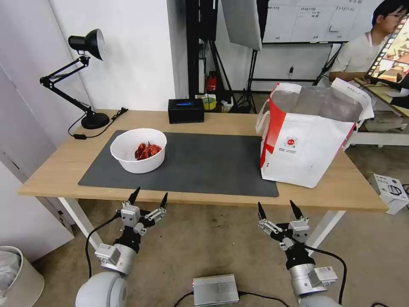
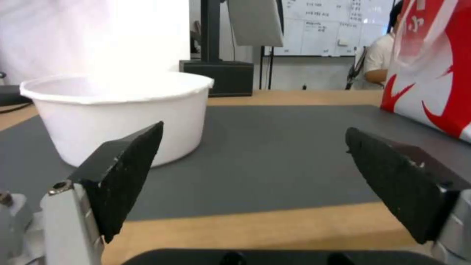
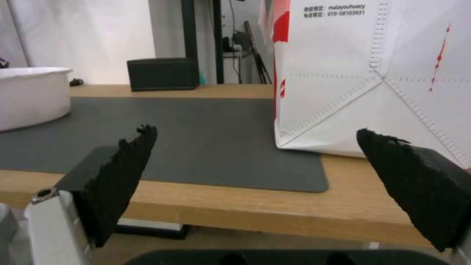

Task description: Pick up the trash from the table and place it into the takeout bag.

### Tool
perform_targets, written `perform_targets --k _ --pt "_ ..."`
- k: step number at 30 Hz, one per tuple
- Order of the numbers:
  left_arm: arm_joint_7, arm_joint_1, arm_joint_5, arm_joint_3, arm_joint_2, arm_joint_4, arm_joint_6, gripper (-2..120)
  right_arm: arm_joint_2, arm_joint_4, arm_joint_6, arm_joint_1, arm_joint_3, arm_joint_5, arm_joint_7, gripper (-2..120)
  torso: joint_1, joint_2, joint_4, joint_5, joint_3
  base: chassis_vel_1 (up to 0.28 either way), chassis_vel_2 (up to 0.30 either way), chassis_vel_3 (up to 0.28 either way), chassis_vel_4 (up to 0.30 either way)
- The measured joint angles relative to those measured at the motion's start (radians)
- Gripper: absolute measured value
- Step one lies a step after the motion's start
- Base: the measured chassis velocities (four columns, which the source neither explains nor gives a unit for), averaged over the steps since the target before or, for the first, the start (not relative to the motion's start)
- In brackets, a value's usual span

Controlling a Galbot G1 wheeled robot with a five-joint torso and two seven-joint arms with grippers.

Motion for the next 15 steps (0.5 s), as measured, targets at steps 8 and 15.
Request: perform_targets --k 8,15 --pt "-0.016 -0.072 -0.071 -0.026 0.089 0.012 0.079 100 0.000 0.000 0.001 0.000 0.001 0.000 0.000 100 0.000 0.000 0.0000 0.0000 0.000 0.000 0.000 0.000 0.000" --pt "-0.043 -0.142 -0.164 -0.043 0.184 0.027 0.139 100 0.000 0.000 0.001 0.000 0.001 0.000 0.001 100 0.000 0.000 0.0000 0.0000 0.000 0.000 0.000 0.000 0.000"
